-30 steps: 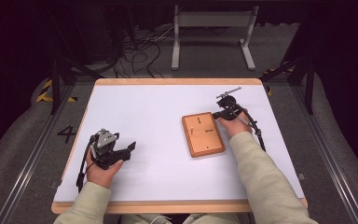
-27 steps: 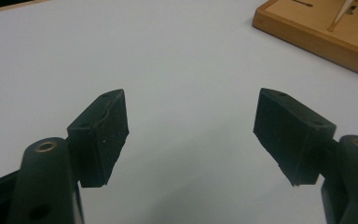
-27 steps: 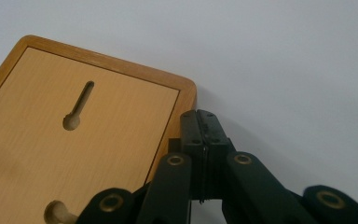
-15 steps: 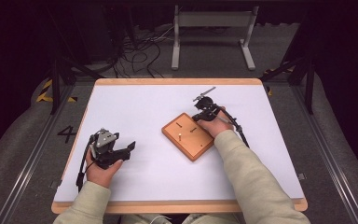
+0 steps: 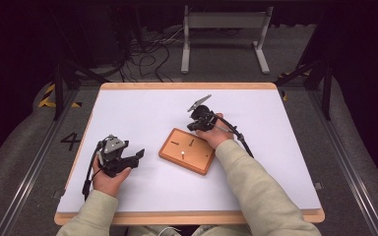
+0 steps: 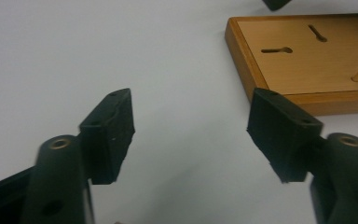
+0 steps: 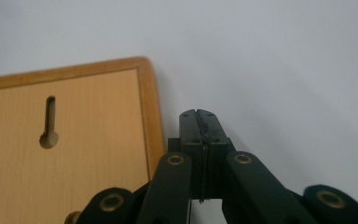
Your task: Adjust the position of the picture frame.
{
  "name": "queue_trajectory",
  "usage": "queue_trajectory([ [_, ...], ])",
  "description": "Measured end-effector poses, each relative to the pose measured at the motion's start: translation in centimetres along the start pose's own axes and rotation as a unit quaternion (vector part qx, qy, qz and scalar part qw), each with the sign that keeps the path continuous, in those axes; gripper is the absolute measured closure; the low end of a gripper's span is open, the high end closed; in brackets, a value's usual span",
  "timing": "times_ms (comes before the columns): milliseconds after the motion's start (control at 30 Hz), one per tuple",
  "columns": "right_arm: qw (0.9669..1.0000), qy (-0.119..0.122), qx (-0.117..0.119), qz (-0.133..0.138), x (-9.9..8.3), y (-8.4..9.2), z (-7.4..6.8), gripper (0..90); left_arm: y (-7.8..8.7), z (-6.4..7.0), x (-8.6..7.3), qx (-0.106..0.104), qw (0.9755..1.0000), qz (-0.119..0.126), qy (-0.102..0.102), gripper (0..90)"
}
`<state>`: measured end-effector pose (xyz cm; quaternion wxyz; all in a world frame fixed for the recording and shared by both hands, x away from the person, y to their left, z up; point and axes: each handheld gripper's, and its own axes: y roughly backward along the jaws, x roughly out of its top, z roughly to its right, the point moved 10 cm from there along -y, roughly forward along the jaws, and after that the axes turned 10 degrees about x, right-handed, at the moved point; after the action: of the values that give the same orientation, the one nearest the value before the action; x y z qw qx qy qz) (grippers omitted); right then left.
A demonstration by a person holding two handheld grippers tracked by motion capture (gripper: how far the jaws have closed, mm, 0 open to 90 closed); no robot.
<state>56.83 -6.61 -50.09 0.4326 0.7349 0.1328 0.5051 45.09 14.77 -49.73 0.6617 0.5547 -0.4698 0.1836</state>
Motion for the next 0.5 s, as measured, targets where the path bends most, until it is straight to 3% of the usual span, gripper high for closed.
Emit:
queue_trajectory([
  [33, 1.0, 0.0, 0.0, 0.0, 0.0, 0.0, 0.0, 90.0, -0.3, 0.2, -0.1, -0.008, 0.9999, -0.007, -0.001, 38.7],
  [233, 0.999, -0.03, -0.02, 0.025, -1.7, 3.8, 0.7, 90.0, -2.0, 1.9, 0.2, -0.046, 0.9984, -0.034, -0.007, 84.1],
  [300, 0.9987, -0.035, -0.02, 0.031, -2.0, 4.3, 0.8, 90.0, -2.3, 2.1, 0.3, -0.049, 0.9981, -0.037, -0.006, 88.4],
  [500, 0.9967, -0.05, -0.018, 0.061, -3.8, 7.4, 0.3, 90.0, -4.3, 3.6, 0.5, -0.061, 0.9953, -0.074, -0.015, 89.7],
])
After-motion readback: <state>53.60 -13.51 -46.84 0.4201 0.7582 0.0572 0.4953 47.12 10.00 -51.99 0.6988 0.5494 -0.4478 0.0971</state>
